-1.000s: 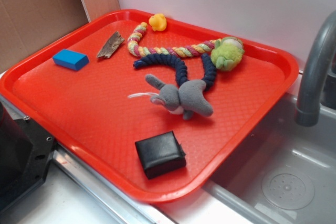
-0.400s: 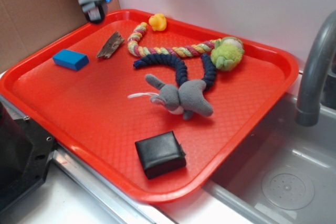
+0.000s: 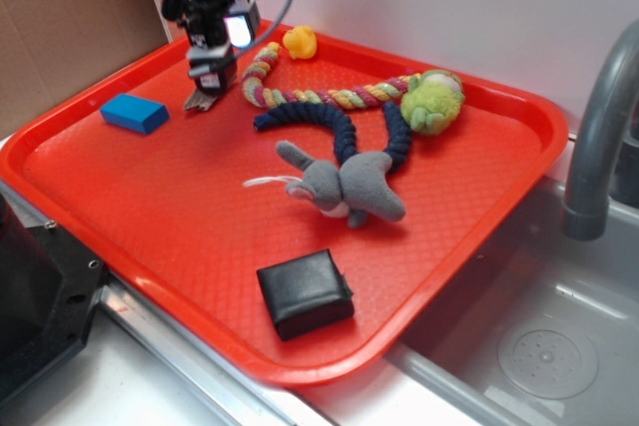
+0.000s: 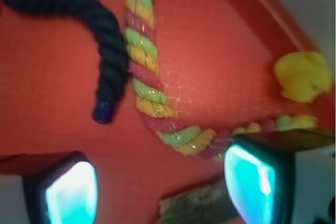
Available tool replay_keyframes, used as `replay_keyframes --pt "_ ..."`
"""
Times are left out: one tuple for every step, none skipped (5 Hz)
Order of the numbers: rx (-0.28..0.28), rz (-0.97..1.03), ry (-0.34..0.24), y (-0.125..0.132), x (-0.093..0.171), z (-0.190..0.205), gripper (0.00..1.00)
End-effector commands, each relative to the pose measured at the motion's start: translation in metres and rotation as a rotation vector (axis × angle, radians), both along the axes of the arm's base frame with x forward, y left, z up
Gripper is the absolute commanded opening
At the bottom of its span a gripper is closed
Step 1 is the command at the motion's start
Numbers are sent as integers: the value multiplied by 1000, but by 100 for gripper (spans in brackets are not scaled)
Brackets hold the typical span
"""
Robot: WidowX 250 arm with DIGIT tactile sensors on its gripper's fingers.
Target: Grab the multicolored rope.
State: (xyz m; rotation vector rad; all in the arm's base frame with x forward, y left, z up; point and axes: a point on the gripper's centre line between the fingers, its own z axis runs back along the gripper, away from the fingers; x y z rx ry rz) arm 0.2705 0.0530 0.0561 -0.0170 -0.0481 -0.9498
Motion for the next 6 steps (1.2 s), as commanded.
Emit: replay_keyframes --pt "-3 -62 15 4 -33 -42 95" --pt "9 -74 36 2 -12 -42 0" --pt "17 -74 50 2 -12 -43 0" --pt "42 -81 70 3 -13 -42 0" --pt "52 -88 73 4 -13 -41 0" --pt "49 -84 58 4 -13 -35 0"
